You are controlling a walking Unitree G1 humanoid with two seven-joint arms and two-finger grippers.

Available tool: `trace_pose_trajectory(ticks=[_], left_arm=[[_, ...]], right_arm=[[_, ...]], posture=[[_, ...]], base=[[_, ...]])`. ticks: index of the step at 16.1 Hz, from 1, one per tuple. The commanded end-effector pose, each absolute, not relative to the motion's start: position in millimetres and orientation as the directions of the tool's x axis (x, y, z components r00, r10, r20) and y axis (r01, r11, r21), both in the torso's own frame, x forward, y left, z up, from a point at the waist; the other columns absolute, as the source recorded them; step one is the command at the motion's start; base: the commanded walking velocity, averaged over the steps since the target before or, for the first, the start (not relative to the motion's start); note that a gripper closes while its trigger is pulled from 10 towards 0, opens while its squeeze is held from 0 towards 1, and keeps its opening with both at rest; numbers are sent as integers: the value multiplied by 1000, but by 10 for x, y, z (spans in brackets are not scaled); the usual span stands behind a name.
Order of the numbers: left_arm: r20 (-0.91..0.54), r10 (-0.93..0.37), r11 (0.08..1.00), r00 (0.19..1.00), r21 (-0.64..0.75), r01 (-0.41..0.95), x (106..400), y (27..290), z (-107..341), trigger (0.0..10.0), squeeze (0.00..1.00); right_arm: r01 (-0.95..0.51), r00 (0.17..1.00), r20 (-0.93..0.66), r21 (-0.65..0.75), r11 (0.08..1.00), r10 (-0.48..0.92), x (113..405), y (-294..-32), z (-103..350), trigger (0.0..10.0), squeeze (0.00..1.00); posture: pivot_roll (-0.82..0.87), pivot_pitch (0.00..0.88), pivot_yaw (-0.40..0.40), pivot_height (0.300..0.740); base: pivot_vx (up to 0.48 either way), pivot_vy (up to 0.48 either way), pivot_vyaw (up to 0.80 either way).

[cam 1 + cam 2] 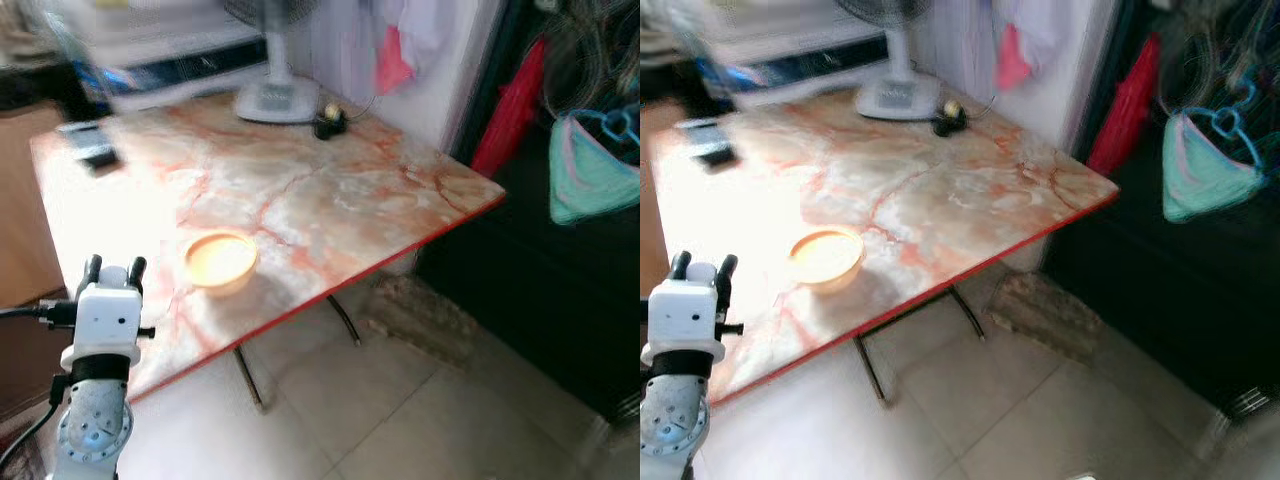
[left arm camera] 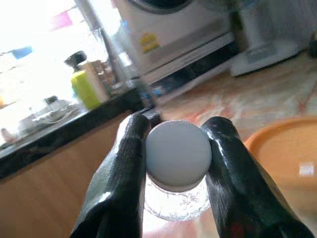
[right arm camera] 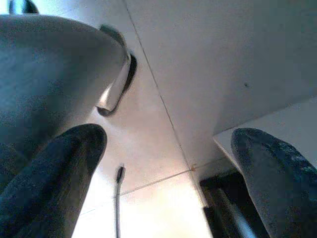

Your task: Restocking fridge

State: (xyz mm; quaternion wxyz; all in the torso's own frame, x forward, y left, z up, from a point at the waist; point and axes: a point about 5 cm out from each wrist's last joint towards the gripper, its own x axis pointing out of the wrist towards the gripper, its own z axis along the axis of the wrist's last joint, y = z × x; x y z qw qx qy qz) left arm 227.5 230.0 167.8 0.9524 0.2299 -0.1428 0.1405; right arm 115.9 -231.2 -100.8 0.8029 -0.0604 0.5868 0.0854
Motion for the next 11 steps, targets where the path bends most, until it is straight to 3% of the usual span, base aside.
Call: trace_pose_trajectory(ticks=[1, 11], left_arm=[[351, 173, 856, 920, 409, -317, 2283, 2285, 1731, 10000, 0], [358, 119, 867, 926, 418, -273, 2339, 2227, 1812, 10000, 0]], right_arm=[[-193, 302, -951, 5, 981, 65, 1150, -2315, -1010, 10000, 0], [-147, 308, -950, 1, 989, 47, 1133, -2310, -1019, 10000, 0]], posture=[[55, 68, -22, 740], [54, 69, -15, 740]], base=[[-289, 0, 0], [-249, 0, 0]])
